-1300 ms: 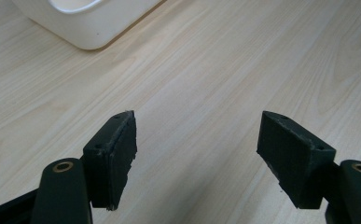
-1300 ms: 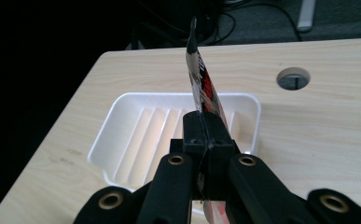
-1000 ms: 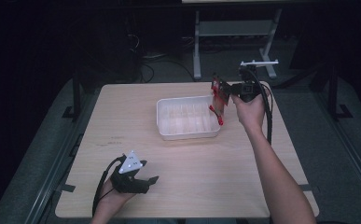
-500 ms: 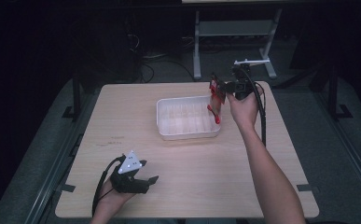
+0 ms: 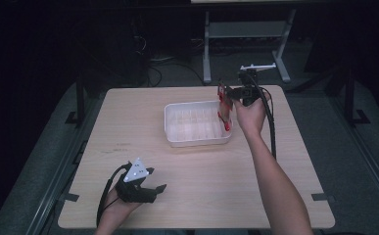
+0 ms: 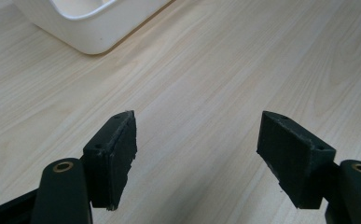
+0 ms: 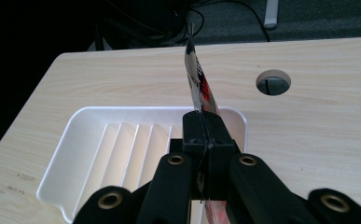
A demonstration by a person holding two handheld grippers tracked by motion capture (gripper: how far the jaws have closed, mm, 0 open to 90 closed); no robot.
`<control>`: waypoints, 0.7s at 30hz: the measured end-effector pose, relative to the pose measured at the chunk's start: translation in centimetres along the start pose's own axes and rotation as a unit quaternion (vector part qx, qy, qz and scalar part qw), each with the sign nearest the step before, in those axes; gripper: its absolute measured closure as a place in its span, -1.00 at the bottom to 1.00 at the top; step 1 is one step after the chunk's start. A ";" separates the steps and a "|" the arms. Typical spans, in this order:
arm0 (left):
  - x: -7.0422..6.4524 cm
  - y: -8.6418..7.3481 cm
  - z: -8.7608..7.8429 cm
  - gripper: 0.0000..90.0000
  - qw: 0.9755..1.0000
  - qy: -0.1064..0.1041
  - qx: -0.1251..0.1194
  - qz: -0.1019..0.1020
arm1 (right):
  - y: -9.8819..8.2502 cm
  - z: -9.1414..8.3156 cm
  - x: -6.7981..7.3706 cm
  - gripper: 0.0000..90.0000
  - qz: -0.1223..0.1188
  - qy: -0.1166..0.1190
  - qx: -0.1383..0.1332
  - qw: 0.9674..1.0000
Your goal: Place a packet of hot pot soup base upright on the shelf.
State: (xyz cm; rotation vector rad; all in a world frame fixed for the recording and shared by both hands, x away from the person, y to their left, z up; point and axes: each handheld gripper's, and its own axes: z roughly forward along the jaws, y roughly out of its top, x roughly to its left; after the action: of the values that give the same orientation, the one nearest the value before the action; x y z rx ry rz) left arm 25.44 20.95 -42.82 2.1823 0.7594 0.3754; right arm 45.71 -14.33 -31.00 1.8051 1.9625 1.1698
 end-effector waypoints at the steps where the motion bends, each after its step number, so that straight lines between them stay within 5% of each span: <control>1: 0.0 0.0 0.0 -0.38 1.000 0.000 0.000 0.000 | 0.0 0.1 0.1 0.97 0.000 0.001 0.001 1.000; 21: 0.2 0.0 0.0 -0.38 1.000 -0.001 0.000 0.001 | -1.2 1.9 -0.3 0.96 -0.007 -0.003 0.023 1.000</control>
State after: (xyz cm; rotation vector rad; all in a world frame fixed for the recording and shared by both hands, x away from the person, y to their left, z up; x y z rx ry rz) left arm 25.53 21.07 -42.82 2.1833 0.7570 0.3730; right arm 46.06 -13.75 -33.16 1.8123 2.0124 1.1231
